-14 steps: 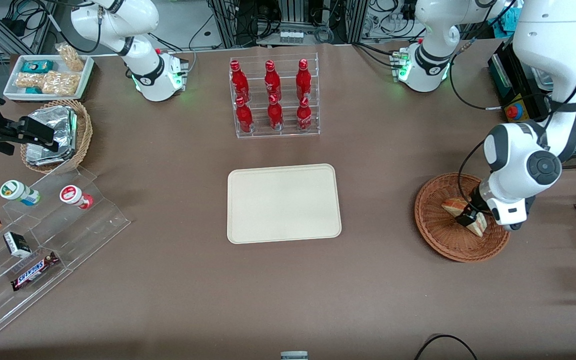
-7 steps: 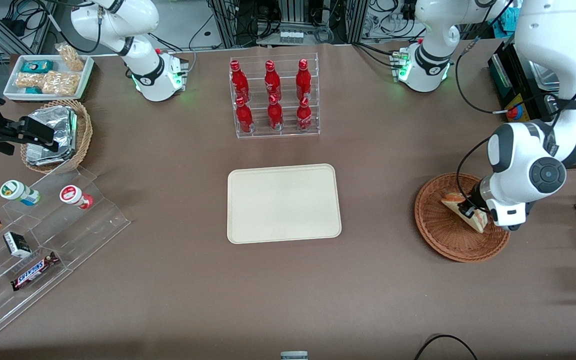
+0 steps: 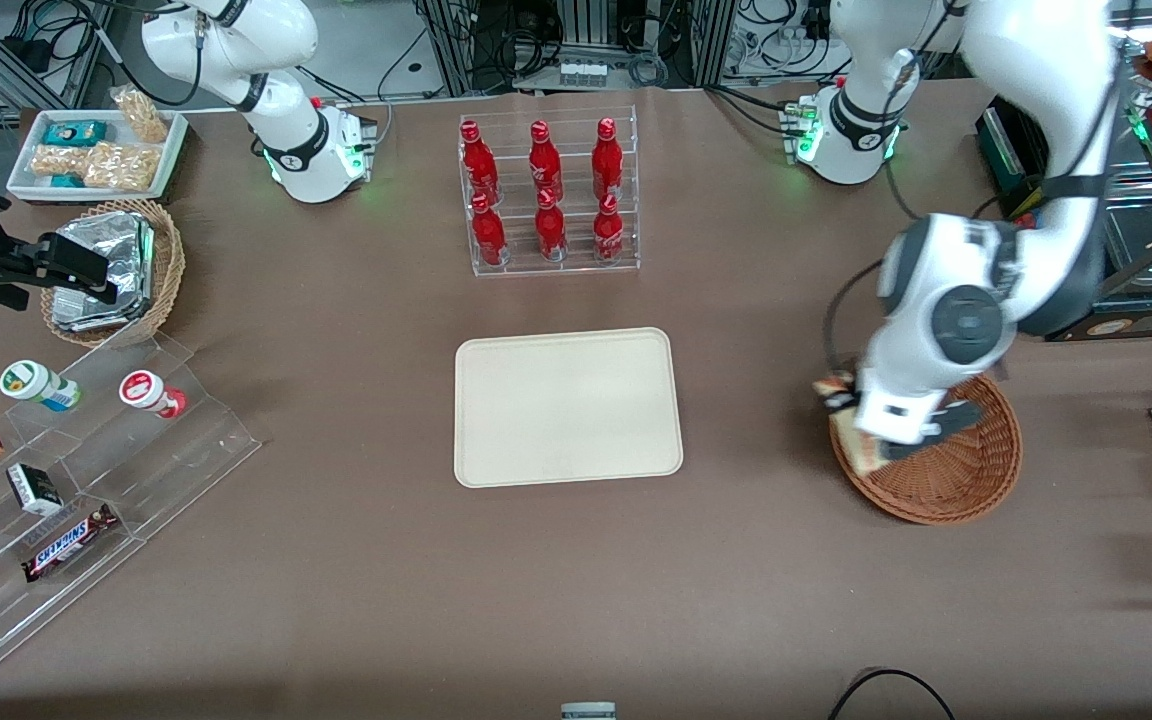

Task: Place sandwich from basket to tray
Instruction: 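Lift the sandwich and carry it over the cream tray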

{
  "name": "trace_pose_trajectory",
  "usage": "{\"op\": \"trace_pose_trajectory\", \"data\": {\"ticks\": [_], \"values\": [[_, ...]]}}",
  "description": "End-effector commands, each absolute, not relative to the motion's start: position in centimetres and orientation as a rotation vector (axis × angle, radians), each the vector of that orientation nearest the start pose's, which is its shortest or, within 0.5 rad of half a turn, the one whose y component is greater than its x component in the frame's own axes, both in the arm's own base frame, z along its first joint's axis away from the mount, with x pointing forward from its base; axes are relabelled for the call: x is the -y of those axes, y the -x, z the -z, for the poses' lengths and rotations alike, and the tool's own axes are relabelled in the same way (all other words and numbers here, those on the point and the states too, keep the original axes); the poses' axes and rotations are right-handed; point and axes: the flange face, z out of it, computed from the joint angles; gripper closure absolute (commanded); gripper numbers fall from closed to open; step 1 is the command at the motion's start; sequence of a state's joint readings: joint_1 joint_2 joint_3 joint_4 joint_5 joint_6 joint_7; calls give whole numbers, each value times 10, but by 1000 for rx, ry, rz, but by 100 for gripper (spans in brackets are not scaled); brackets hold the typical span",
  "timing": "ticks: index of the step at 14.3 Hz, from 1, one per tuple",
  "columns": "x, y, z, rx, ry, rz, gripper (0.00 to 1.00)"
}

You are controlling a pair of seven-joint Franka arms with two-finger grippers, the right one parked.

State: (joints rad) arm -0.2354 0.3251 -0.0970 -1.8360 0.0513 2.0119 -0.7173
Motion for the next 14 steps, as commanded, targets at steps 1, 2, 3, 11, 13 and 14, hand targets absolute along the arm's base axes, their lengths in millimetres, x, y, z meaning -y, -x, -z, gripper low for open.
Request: {"op": "trace_pose_trajectory", "data": {"ticks": [1, 2, 3, 11, 13, 14], "values": [[279, -589, -321, 387, 3071, -231, 97], [312, -588, -315, 359, 3109, -238, 97], [347, -583, -309, 335, 3144, -244, 97], [516, -530, -276, 433, 3200, -152, 97], [537, -518, -270, 413, 3189, -114, 98], [540, -515, -265, 407, 3171, -92, 98]]}}
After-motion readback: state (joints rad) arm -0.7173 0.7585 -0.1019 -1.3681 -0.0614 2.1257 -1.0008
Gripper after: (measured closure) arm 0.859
